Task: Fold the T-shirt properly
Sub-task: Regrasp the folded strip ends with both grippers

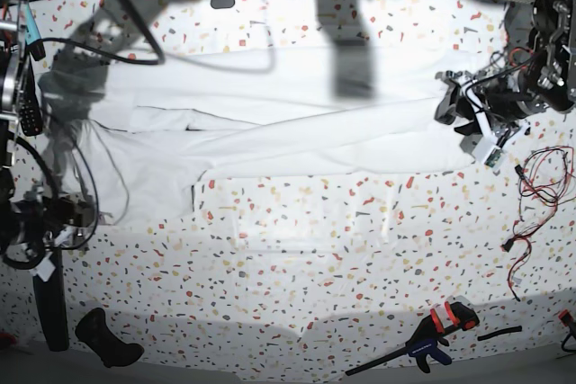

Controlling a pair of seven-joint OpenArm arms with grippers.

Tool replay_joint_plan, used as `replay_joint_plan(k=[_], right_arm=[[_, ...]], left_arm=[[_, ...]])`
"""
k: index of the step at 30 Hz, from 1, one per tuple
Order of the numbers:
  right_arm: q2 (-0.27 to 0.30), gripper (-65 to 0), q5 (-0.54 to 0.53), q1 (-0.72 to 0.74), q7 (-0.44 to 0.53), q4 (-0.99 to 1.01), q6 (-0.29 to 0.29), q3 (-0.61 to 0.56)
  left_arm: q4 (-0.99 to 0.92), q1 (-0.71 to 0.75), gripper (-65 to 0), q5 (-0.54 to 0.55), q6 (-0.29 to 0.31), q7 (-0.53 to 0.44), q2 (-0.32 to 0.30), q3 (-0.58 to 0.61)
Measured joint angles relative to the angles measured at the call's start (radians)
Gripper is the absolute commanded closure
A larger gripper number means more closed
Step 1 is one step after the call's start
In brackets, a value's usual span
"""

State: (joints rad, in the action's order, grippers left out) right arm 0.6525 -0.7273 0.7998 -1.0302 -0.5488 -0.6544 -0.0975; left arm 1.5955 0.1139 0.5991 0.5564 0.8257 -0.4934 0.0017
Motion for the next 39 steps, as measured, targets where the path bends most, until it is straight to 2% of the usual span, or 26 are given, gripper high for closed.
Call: replay_joint_plan(k=[8,11,14,15,18,23,28,31,33,36,39], right_arm=[[-0.033,-27.2,0.002,-0.002,0.029,0.077,0.000,0.000],[-0.045,-17.1,-0.001,-0.002,0.035,0.079,0.000,0.000],[-0.050,-2.0,-0.001,-0.002,0.038,0.079,0.000,0.000],[-0.051,0.0,0.001,-0.002,0.038,0.079,0.000,0.000],[-0.055,0.0,0.002,-0.002,0.036,0.079,-0.035,0.000],[-0.051,0.0,-0.011,-0.003,-0.006,0.079,-0.035,0.000],[-0.003,0.0,-0.256,-0.005,-0.103,0.057,-0.035,0.000],[0.022,0.0,-0.385,-0.005,-0.257,0.007,-0.035,0.000],[0.041,0.0,-0.528,-0.008,-0.382,-0.027,-0.035,0.000],[0.077,0.0,-0.746,-0.029,-0.365,-0.084,-0.039,0.000],[0.124,0.0,-0.741,-0.072,-0.363,-0.151,-0.039,-0.001]], left_arm=[[0.000,0.000,-24.8,0.000,0.000,0.000,0.000,0.000],[0.000,0.000,-24.8,0.000,0.000,0.000,0.000,0.000],[0.000,0.000,-24.8,0.000,0.000,0.000,0.000,0.000],[0.000,0.000,-24.8,0.000,0.000,0.000,0.000,0.000],[0.000,0.000,-24.8,0.000,0.000,0.000,0.000,0.000],[0.000,0.000,-24.8,0.000,0.000,0.000,0.000,0.000],[0.000,0.000,-24.8,-0.020,0.000,0.000,0.000,0.000],[0.000,0.000,-24.8,-0.019,0.000,0.000,0.000,0.000],[0.000,0.001,-24.8,-0.021,0.000,0.002,0.000,0.000],[0.000,0.001,-24.8,-0.023,0.000,0.004,0.000,0.000],[0.000,0.002,-24.8,-0.021,0.000,0.003,0.000,0.000]])
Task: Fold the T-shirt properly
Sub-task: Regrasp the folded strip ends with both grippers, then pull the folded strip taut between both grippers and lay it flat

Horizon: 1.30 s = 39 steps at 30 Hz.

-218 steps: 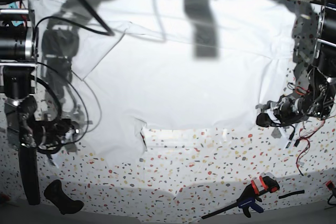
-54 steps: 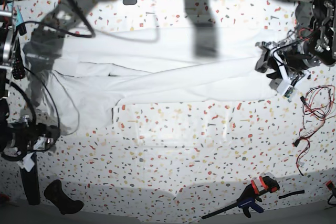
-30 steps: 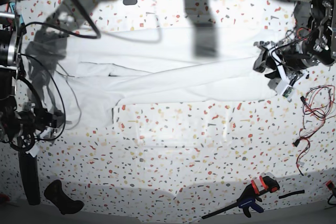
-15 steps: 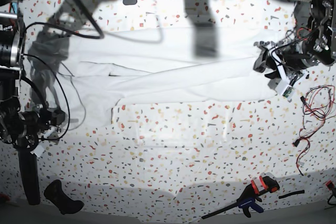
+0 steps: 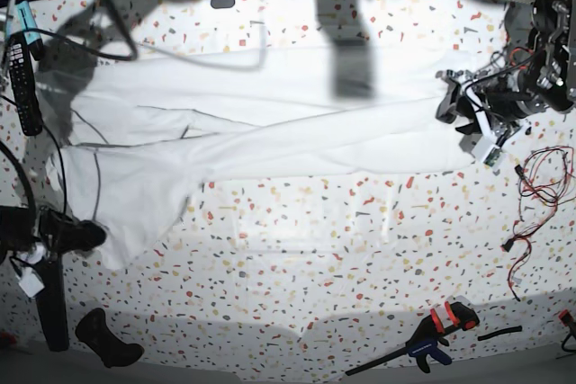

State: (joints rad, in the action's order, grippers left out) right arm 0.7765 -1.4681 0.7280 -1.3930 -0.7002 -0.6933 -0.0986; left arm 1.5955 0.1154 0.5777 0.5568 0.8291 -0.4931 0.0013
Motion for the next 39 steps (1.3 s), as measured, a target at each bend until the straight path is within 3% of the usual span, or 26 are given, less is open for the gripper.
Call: replay_joint_plan(k=[7,18,27,35,37,39], right_arm=[[0.080,0.0,0.013,-0.208,-0.009,-0.141,0.000,-0.002],[0.114,0.0,-0.001,-0.483,0.006,-0.395,0.000,-0.007],[0.255,0.0,-0.002,-0.716,0.003,-0.712,0.000,-0.006],[0.270,0.0,0.322,-0.742,0.008,-0.761,0.000,-0.007],[0.270,0.0,0.405,-0.743,0.132,-0.743,0.000,-0.007],[0.267,0.0,0.468,-0.744,0.192,-0.732,0.000,-0.007]], left_arm=[[0.000,-0.001,-24.8,0.001,0.000,0.000,-0.002,0.000],[0.000,-0.001,-24.8,-0.002,0.000,0.000,-0.003,-0.001],[0.000,-0.002,-24.8,-0.002,0.000,0.000,-0.003,-0.001],[0.000,-0.002,-24.7,-0.001,0.000,0.000,-0.003,-0.001],[0.000,-0.002,-24.7,-0.001,0.000,0.002,-0.003,-0.001],[0.000,-0.002,-24.7,-0.001,0.000,0.009,-0.003,-0.001]])
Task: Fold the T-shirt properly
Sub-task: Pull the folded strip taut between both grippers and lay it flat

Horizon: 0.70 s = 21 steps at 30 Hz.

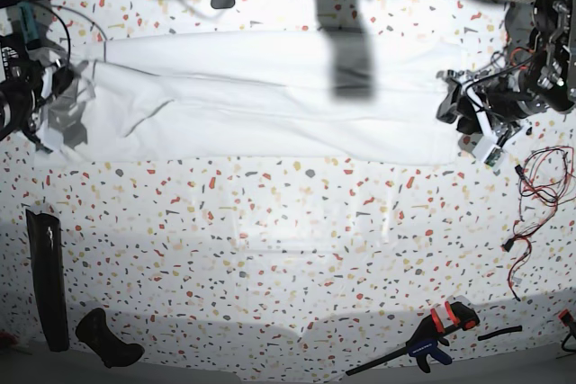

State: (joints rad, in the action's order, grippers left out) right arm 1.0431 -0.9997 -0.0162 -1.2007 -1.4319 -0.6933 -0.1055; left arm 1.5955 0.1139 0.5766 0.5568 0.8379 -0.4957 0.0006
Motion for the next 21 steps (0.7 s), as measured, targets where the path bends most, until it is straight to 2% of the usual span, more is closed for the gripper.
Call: replay_joint_plan(k=[3,6,9,10,13,15,16,17,18,21], right_arm=[[-0.028,0.0,0.082,0.002,0.057,0.025,0.000,0.000],[-0.080,0.0,0.169,0.002,0.137,0.060,0.000,0.000],[-0.129,0.0,0.264,0.003,0.150,0.077,0.000,0.002],[-0.138,-2.9,0.275,0.008,0.149,0.077,0.000,0.006],[-0.154,-19.6,0.301,0.011,0.148,0.084,-0.009,0.009],[-0.154,-24.7,0.321,0.011,0.176,0.084,-0.017,0.009],[-0.155,-25.3,0.360,0.011,0.203,0.084,-0.019,0.009],[-0.160,-25.3,0.393,0.014,0.209,0.084,-0.006,0.009],[-0.164,-25.3,0.418,0.023,0.209,0.084,0.030,0.007],[-0.174,-25.3,0.478,0.068,0.217,0.091,0.110,0.005]], left_arm=[[0.000,0.000,-24.7,0.000,0.000,0.000,0.000,0.000],[0.000,0.000,-24.7,0.000,0.000,0.000,0.000,0.000],[0.000,0.000,-24.6,0.000,0.000,0.008,0.000,0.000],[0.000,0.000,-23.9,0.000,0.000,0.011,0.000,0.000],[0.000,-0.001,-21.5,0.000,0.000,0.011,0.000,0.000],[0.000,-0.003,-21.5,0.000,0.000,0.011,0.000,0.000],[0.000,-0.004,-21.5,0.000,0.000,0.011,0.000,0.000],[0.000,-0.004,-21.5,0.000,0.000,0.010,0.000,0.000],[0.000,-0.006,-21.5,-0.010,0.000,0.011,0.000,0.000],[0.000,-0.005,-21.5,-0.091,0.000,-0.045,0.000,0.000]])
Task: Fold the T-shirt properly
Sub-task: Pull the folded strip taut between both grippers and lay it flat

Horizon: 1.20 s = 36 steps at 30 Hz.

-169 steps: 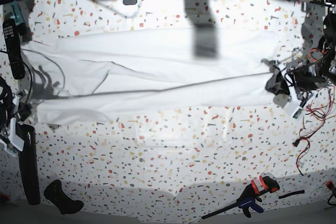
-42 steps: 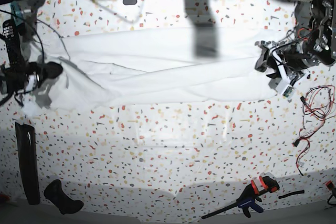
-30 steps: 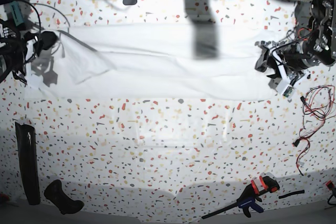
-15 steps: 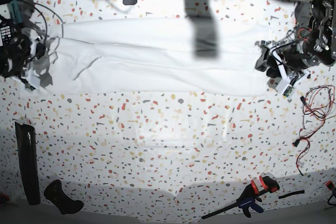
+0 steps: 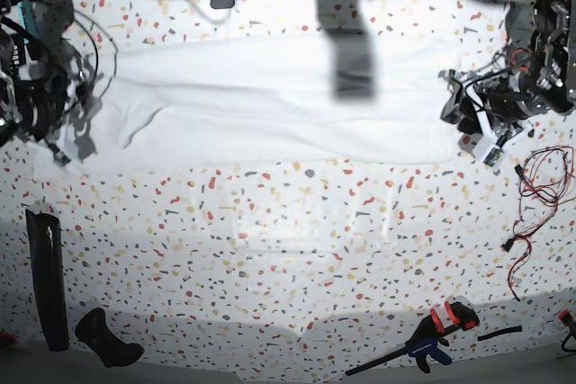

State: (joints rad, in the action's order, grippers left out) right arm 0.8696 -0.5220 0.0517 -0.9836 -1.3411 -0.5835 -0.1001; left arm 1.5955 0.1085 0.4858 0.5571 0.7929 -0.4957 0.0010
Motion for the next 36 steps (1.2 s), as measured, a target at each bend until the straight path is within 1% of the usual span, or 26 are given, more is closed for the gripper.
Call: replay_joint_plan(k=[2,4,8,12,13,15,16,18,22,24,25,26,27,28,31,32,33,36], right_arm=[[-0.002,-25.3,-0.016,0.042,-0.002,0.007,0.005,0.009],[0.000,-25.3,-0.060,0.090,-0.003,0.006,0.005,0.019],[0.003,-25.3,-0.117,0.180,-0.012,0.004,0.004,0.030],[0.003,-25.3,-0.200,0.211,-0.053,0.005,-0.047,0.029],[0.003,-25.3,-0.224,0.213,-0.072,0.005,-0.068,0.029],[0.003,-25.3,-0.280,0.211,-0.139,0.004,-0.110,0.029],[0.003,-25.3,-0.297,0.202,-0.175,0.003,-0.110,0.029],[0.003,-25.3,-0.293,0.174,-0.211,0.001,-0.110,0.029],[0.003,-25.3,-0.255,0.134,-0.222,0.005,-0.110,0.029],[0.003,-25.3,-0.197,0.145,-0.221,0.004,-0.110,0.029],[0.003,-25.3,-0.151,0.151,-0.217,0.004,-0.110,0.029],[0.006,-25.3,-0.131,0.155,-0.218,0.004,-0.088,0.029],[0.010,-25.3,-0.135,0.156,-0.218,0.004,-0.053,0.029],[0.016,-25.3,-0.141,0.158,-0.218,0.004,-0.049,0.029],[0.056,-25.3,-0.276,0.164,-0.219,0.003,-0.049,0.029],[0.064,-25.3,-0.301,0.177,-0.219,0.000,-0.064,0.029],[0.068,-25.3,-0.319,0.192,-0.219,-0.003,-0.076,0.029],[0.067,-25.3,-0.399,0.248,-0.218,-0.007,-0.084,0.029]], left_arm=[[0.003,0.000,-21.5,-0.035,-0.001,-0.053,0.000,0.000],[0.018,0.000,-21.5,-0.035,0.000,-0.095,0.000,0.000],[0.058,-0.002,-21.5,-0.038,-0.001,-0.102,0.000,0.000],[0.092,-0.018,-21.5,-0.037,0.000,-0.099,0.000,0.000],[0.103,-0.020,-21.5,-0.037,-0.001,-0.100,0.000,0.000],[0.121,-0.019,-21.5,-0.037,0.000,-0.099,0.000,0.000],[0.128,-0.017,-21.5,-0.037,0.000,-0.099,0.000,0.000],[0.134,-0.017,-21.5,-0.037,0.000,-0.098,0.000,0.000],[0.135,-0.017,-21.5,-0.037,0.000,-0.098,0.000,0.000],[0.135,-0.017,-21.5,-0.037,0.000,-0.098,0.000,0.000],[0.135,-0.017,-21.5,-0.037,0.000,-0.098,0.000,0.000],[0.135,-0.017,-21.5,-0.037,0.000,-0.098,0.000,0.000],[0.135,-0.017,-21.5,-0.037,0.000,-0.098,0.000,0.000],[0.135,-0.017,-21.5,-0.037,0.000,-0.098,0.000,0.000],[0.135,-0.017,-21.5,-0.021,0.000,-0.098,0.000,0.000],[0.135,-0.017,-21.5,-0.014,0.000,-0.098,0.000,0.000],[0.135,-0.018,-21.5,-0.012,0.000,-0.098,0.000,0.000],[0.135,-0.018,-21.5,0.010,0.000,-0.098,0.000,0.000]])
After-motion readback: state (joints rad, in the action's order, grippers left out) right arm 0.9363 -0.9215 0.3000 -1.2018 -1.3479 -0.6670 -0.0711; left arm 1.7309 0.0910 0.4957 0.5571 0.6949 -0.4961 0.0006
